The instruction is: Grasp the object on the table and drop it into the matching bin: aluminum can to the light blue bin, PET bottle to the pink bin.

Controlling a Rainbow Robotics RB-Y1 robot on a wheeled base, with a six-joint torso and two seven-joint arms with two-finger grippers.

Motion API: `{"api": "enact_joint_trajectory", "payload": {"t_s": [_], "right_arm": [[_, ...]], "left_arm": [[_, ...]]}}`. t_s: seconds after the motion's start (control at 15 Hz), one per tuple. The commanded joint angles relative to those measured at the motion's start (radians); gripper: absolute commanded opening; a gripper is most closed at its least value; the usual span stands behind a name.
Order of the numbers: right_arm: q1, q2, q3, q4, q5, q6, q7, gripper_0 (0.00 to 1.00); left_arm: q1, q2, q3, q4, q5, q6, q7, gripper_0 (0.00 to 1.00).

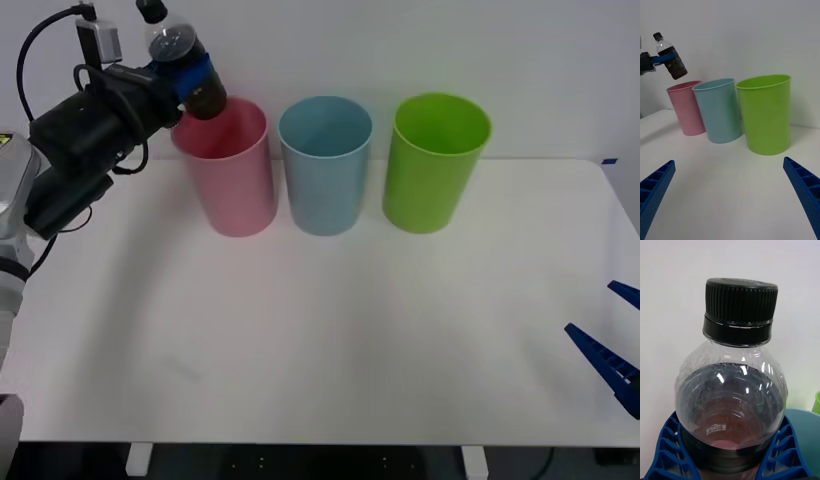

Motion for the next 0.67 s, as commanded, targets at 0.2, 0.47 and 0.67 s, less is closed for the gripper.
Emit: {"api": "enact_joint_trajectory", "payload": {"t_s": [0.2, 0.47, 0.67], "right_arm": [[0.000, 0.000, 0.000, 0.000, 0.000, 0.000, 0.000, 1.00], [0.000, 0.000, 0.000, 0.000, 0.000, 0.000, 0.000, 1.00], [0.000, 0.000, 0.000, 0.000, 0.000, 0.000, 0.000, 1.00]], "left_arm": [[-0.001, -0.013, -0.002, 0.002, -0.008, 0.001, -0.011, 0.01], [-0.001, -0.013, -0.002, 0.002, -0.006, 0.000, -0.022, 1.00], [0.005, -0.013, 0.000, 0.002, 0.007, -0.014, -0.025, 1.00]]}}
